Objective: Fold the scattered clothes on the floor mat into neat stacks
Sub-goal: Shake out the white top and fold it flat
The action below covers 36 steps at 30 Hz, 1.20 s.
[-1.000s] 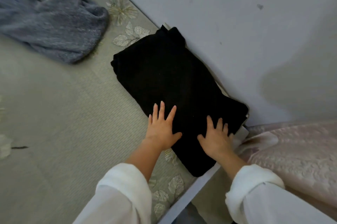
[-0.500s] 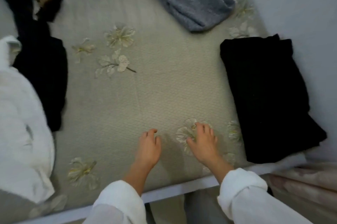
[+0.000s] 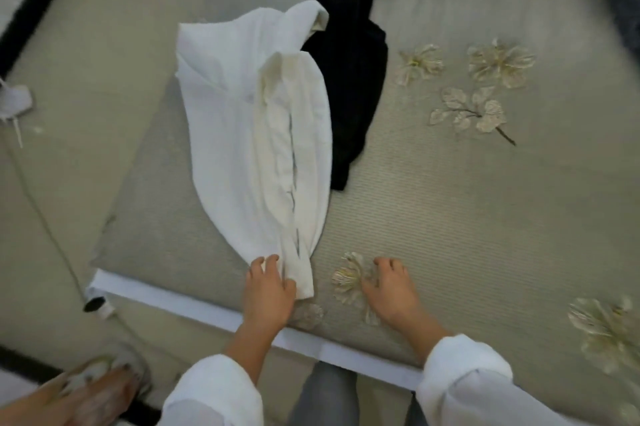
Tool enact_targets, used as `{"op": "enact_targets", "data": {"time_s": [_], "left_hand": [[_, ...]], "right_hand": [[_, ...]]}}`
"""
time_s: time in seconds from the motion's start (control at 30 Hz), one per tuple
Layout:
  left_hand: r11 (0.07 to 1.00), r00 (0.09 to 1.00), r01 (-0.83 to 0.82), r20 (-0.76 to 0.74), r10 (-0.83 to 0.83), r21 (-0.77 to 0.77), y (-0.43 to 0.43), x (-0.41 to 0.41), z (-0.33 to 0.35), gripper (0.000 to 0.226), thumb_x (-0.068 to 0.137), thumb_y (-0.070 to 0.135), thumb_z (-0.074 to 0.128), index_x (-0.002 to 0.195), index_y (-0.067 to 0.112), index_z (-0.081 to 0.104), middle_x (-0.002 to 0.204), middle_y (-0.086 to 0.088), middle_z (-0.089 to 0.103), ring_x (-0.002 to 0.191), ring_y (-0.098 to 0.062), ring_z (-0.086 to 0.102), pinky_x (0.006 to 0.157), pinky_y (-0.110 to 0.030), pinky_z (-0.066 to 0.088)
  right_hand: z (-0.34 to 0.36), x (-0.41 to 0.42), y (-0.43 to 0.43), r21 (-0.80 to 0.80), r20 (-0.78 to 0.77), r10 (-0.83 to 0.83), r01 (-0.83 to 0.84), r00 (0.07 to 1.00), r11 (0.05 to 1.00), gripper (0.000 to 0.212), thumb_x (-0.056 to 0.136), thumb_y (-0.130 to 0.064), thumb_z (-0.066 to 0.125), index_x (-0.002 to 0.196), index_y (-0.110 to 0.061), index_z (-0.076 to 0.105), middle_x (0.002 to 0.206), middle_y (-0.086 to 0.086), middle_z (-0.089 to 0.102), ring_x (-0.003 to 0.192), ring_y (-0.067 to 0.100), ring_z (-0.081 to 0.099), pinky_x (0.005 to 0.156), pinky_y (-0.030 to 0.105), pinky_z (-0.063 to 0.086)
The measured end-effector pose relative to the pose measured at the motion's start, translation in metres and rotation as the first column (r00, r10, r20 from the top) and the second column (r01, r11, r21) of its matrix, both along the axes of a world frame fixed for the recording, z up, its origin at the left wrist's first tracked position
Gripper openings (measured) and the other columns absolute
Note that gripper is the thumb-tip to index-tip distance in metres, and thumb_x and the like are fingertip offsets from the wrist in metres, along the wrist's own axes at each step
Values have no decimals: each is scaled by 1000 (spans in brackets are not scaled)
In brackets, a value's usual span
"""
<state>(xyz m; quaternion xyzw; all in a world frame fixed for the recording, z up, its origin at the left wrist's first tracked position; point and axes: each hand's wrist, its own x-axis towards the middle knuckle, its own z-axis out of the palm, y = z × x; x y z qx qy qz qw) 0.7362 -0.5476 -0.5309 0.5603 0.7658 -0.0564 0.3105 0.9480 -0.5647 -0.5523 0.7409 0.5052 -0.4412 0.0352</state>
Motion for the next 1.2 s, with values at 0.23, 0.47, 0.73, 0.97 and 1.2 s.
{"op": "enact_targets", "data": {"time_s": [0.23,0.47,0.73,0.97,1.2], "left_hand": [[988,988,-149,56,147,36,22,-66,-26,51,94,27,50,141,11,37,140,-14,38,124,-29,37,100,-37,33],[671,625,-740,416,661,47,70,-45,-41,77,88,17,63,149,14,18,148,-14,30,127,-29,40,106,-36,35],[392,70,-785,560,825,-480,129,-66,-26,39,79,25,72,111,9,57,106,-9,67,94,-26,65,71,-36,57],[488,-298,-633,771,563,-601,192,-14,25,45,93,8,50,137,12,47,131,-11,58,112,-24,58,85,-37,52],[940,354,-83,872,337,-330,110,89,83,34,85,-2,49,91,22,71,83,10,72,78,-7,63,69,-18,52]], "right_hand": [[-16,-93,56,-3,-140,9,-9,990,1000,54,92,-40,54,137,-13,39,137,10,40,124,25,40,102,33,35],[-37,-122,93,-166,-304,-339,301,890,939,99,77,-27,78,149,-14,12,143,9,39,127,26,44,103,36,40],[33,-77,149,-375,-494,-605,475,625,796,6,72,-7,54,75,-6,59,72,9,58,64,21,58,56,26,43],[108,68,133,-427,-571,-638,476,517,769,42,46,1,48,85,3,64,78,16,65,68,27,62,63,31,49],[81,201,46,-171,-126,-792,773,597,610,24,85,-4,41,62,-8,47,71,14,49,66,28,46,60,33,34]]}}
